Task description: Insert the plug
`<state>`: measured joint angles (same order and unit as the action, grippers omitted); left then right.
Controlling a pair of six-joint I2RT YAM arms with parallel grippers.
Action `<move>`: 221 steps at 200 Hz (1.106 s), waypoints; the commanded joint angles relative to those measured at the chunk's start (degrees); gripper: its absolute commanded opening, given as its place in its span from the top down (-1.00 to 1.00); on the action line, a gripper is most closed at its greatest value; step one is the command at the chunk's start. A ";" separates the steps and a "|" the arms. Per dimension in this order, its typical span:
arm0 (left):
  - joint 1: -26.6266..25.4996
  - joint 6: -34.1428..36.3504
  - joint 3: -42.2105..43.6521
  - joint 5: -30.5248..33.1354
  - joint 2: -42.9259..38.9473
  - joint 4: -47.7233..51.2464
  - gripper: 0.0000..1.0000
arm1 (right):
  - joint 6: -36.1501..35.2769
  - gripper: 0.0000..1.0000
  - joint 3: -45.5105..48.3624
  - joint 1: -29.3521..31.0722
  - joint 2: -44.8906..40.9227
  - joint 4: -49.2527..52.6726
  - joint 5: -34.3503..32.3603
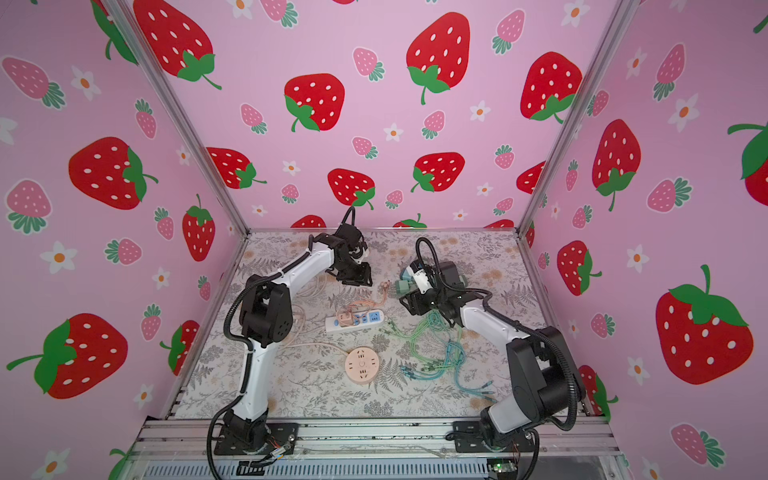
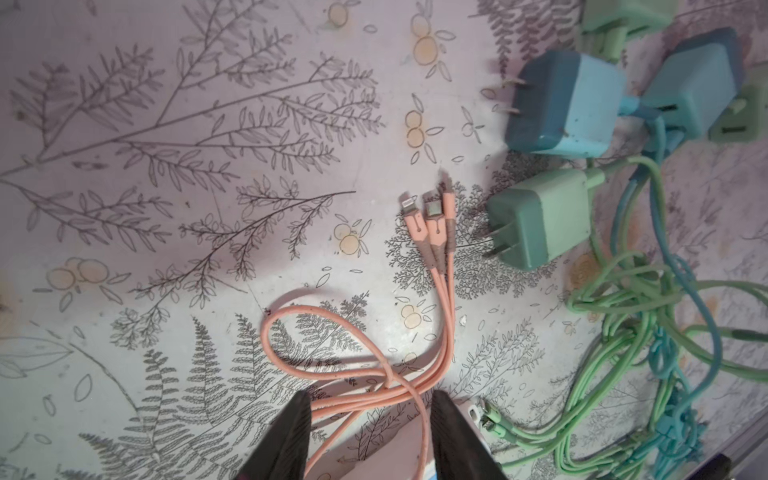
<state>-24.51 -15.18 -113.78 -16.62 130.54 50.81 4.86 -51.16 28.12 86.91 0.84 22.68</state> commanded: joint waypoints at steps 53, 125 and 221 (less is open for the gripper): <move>-3.44 -10.17 1.20 0.87 1.60 -0.62 0.09 | 0.44 -0.34 1.39 0.31 -1.65 -1.59 0.17; -3.60 -11.72 -0.09 4.60 4.87 -0.02 0.21 | 0.50 -0.35 2.90 0.27 -3.13 -1.98 -0.09; -3.45 -13.82 -0.38 4.52 6.00 -2.53 0.80 | -0.08 -0.35 4.05 0.27 -4.60 -2.00 -0.53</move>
<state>-27.99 -28.32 -112.88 -12.62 135.44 47.97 4.84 -48.16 28.12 83.96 -0.62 22.46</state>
